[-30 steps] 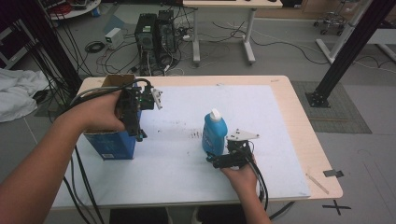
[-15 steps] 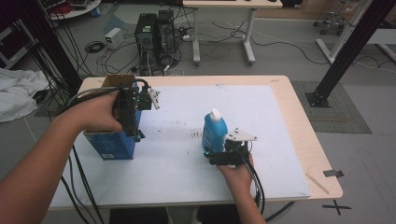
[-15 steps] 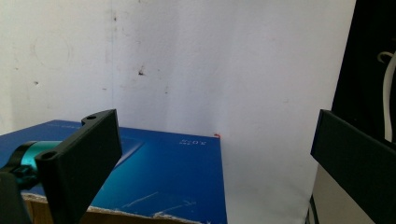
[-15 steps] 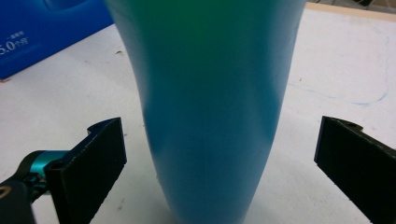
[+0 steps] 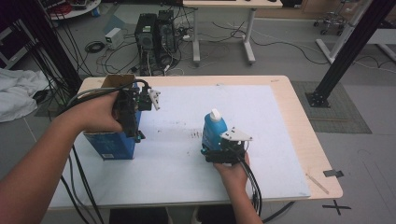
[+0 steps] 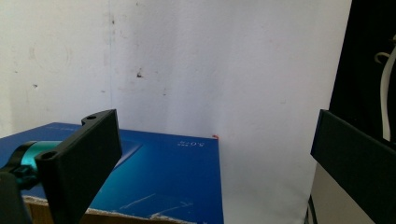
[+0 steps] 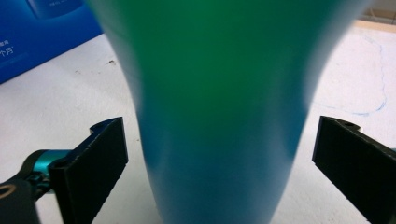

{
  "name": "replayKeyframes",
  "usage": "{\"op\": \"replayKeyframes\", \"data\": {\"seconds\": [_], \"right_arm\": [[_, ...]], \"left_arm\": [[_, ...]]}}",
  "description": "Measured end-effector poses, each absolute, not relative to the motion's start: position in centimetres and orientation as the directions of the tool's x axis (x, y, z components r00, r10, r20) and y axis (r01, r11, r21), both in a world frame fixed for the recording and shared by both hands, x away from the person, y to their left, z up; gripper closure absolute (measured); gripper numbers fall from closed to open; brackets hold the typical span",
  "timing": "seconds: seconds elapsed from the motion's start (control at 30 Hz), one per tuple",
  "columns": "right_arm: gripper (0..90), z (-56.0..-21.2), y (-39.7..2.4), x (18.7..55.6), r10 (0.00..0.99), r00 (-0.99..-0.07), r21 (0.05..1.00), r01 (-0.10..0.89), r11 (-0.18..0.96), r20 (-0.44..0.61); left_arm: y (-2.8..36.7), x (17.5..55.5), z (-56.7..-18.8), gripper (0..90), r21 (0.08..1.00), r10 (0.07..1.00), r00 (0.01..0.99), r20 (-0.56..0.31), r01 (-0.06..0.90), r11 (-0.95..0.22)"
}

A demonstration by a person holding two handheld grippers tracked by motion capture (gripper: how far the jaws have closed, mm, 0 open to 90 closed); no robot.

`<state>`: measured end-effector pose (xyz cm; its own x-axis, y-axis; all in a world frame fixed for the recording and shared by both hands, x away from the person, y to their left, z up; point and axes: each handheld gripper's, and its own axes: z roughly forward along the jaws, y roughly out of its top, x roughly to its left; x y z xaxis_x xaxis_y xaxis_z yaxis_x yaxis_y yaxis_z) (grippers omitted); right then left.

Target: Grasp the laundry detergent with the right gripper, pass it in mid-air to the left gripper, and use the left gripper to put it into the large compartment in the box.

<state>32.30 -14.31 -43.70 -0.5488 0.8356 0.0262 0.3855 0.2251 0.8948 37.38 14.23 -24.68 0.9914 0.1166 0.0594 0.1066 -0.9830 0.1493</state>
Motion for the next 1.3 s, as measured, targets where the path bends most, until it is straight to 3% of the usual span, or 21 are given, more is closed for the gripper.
{"op": "replayKeyframes", "data": {"seconds": [0.27,0.37,0.57,0.63,0.77,0.93,1.3], "right_arm": [[6.1,-43.76,-13.91,32.33,0.849,-0.528,0.903,0.378,0.204,0.030],[15.7,-43.64,-13.92,32.21,0.844,-0.536,0.911,0.361,0.201,0.027],[16.5,-43.71,-13.64,32.18,0.849,-0.528,0.909,0.359,0.211,0.011],[23.5,-43.73,-13.65,32.22,0.855,-0.518,0.911,0.359,0.202,0.014],[23.9,-43.73,-13.63,32.24,0.854,-0.520,0.914,0.355,0.197,0.018],[32.0,-43.65,-13.58,32.19,0.850,-0.527,0.916,0.343,0.210,0.002],[37.2,-43.60,-13.66,32.10,0.856,-0.517,0.920,0.342,0.193,0.012]], "left_arm": [[14.35,37.41,-24.84,1.7,0.151,0.118,0.991,0.058,0.109,-0.983],[14.41,37.45,-24.84,1.7,0.147,0.118,0.991,0.058,0.109,-0.983],[14.37,37.52,-24.87,1.7,0.146,0.114,0.992,0.057,0.105,-0.984],[14.35,37.53,-24.86,1.7,0.146,0.112,0.992,0.056,0.103,-0.984],[14.30,37.52,-24.98,1.7,0.151,0.117,0.991,0.058,0.107,-0.983],[14.29,37.56,-24.94,1.7,0.148,0.114,0.992,0.059,0.104,-0.984],[14.48,37.62,-25.03,1.7,0.144,0.115,0.991,0.060,0.106,-0.984]]}}
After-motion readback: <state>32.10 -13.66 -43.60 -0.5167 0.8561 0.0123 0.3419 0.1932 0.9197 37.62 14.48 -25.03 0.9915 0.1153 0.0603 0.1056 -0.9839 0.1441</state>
